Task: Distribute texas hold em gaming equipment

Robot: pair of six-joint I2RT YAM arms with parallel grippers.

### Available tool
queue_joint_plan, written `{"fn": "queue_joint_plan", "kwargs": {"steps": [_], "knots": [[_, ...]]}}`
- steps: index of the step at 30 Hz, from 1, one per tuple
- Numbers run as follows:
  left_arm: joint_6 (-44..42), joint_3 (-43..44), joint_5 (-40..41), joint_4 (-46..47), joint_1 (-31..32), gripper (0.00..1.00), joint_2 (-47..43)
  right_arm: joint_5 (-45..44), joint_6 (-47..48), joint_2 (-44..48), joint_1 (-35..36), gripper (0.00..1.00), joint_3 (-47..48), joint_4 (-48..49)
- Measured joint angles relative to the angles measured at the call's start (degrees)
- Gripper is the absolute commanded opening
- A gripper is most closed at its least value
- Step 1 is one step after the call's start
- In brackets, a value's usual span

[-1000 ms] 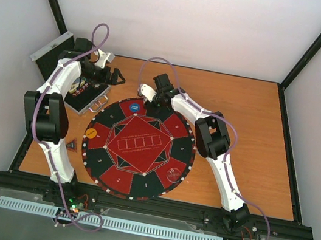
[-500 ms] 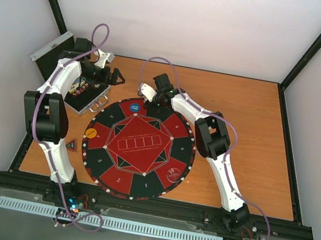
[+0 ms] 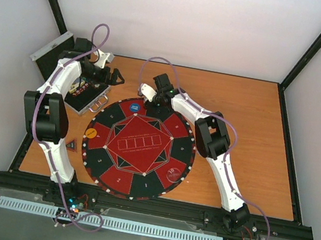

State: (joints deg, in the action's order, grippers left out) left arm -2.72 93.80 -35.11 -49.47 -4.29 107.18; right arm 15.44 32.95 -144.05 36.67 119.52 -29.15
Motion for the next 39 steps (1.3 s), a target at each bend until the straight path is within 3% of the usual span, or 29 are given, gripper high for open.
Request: {"fn": "queue_joint_plan", "kwargs": {"steps": [23,26,29,39], "knots": [[-0.3,0.2,0.8,0.0,0.0,1.00,0.0,0.2,0.2,0.0,-0.1,0.54,-0.4,0.9],[-0.4,0.2,0.9,0.0,0.0,1.00,-0.1,0.3,0.2,0.0,-0.2,0.65,-0.5,1.4],[-0.4,0.2,1.0,0.0,0.0,1.00,-0.1,0.5,0.1,0.0,-0.3,0.99,-0.6,1.9],[-0.5,0.2,1.3,0.0,0.0,1.00,-0.2,2.4,0.2,0.5,-0.3,1.00,-0.8,1.9]]}}
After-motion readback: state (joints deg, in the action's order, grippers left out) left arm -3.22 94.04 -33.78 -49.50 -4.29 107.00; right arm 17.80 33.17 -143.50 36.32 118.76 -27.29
